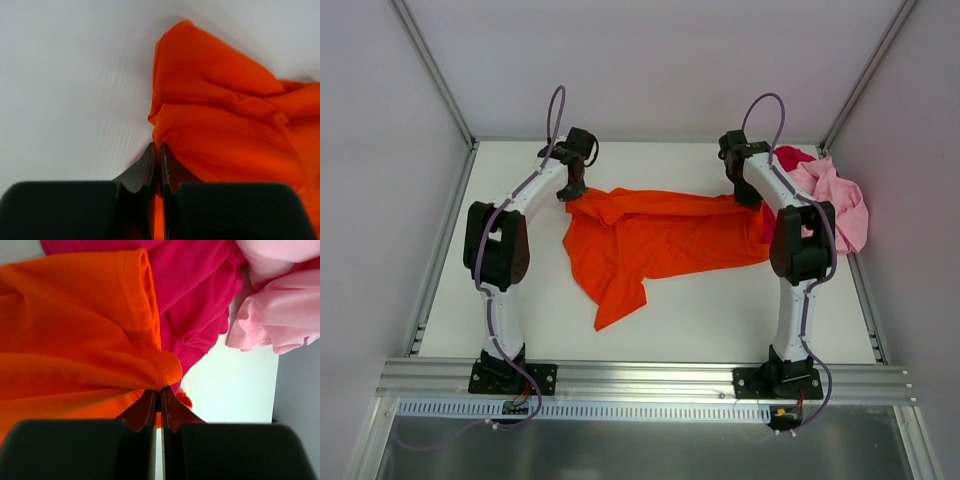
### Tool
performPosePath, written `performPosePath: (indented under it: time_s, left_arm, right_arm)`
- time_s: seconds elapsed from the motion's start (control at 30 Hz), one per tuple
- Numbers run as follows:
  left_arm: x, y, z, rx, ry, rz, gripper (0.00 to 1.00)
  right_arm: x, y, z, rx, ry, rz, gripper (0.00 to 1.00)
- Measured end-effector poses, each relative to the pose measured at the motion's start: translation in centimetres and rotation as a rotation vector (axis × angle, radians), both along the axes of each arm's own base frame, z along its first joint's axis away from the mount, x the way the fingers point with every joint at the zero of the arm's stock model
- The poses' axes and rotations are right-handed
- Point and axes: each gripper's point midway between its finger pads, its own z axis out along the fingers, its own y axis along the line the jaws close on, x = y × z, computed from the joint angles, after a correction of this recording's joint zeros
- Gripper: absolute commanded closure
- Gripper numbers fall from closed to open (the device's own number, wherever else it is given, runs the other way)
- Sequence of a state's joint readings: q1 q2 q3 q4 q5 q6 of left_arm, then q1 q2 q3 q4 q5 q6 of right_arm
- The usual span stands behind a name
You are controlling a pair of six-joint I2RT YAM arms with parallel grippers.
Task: Fold and stack the t-shirts
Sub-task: Fold the flattened tshirt in 1/3 of the way
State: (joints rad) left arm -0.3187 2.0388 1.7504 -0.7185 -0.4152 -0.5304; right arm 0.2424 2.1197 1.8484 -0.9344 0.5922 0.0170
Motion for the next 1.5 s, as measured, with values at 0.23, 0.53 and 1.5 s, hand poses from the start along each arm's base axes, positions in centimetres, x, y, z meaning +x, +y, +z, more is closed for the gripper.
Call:
performPosePath:
  time_s: [0.23,0.53,1.5]
  left_arm:
    - [-2.2,0.3,-0.5,-0.007,0.038,-0.012,1.0]
    - [-3.9,0.2,-0.7,-0.04,0.059,-0.029,1.0]
    - [-4.1,-0.8,-1.2,-0.082,0.068,-0.07,0.2]
  right_arm:
    - [-0.9,0.6,-0.8,0.046,0.041,0.014,0.99]
    - [-2.1,0.2,-0.7,0.039,0.092,0.01,0.99]
    - [-3.1,1.1,-0.2,0.129,0.131,0.045,0.28]
